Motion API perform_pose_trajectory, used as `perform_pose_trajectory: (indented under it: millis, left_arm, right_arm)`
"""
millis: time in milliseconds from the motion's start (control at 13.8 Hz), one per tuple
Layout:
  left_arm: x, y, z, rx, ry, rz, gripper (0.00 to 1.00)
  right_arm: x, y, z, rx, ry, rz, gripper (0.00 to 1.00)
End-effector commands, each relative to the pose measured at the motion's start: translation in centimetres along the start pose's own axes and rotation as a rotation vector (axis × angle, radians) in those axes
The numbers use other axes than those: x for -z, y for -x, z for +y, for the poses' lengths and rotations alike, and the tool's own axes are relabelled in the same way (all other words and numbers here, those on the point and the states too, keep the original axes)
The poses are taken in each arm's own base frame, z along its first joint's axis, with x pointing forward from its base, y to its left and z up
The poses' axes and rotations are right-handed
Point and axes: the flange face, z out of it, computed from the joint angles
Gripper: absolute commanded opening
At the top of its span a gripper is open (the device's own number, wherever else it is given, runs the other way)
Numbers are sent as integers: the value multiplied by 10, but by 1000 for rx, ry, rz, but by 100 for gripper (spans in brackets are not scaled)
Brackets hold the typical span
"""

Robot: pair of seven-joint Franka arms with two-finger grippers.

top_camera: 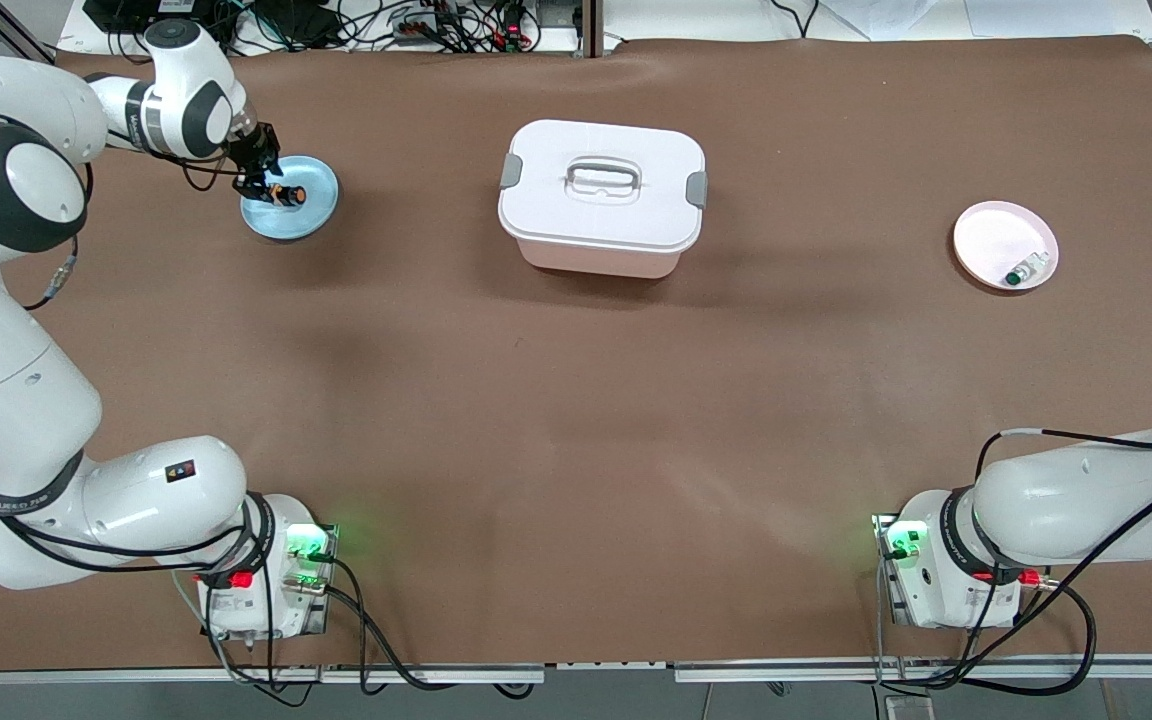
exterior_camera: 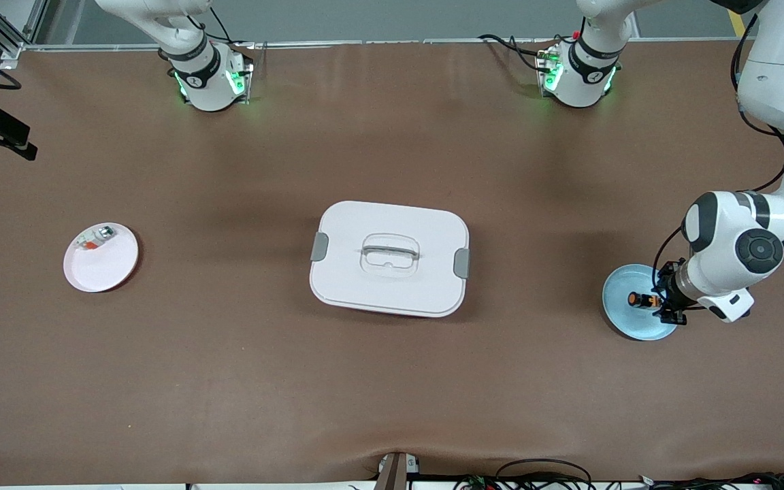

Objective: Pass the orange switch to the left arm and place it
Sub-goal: 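Carry the switch with the left gripper over the light-blue plate and lower it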

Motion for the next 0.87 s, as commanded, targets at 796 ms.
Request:
perform_pose_trajectory:
  millis: [796]
  left_arm:
    - [57, 4, 23, -31, 50, 60, 100]
  right_arm:
    - [2, 5, 1, 3, 4, 14, 100]
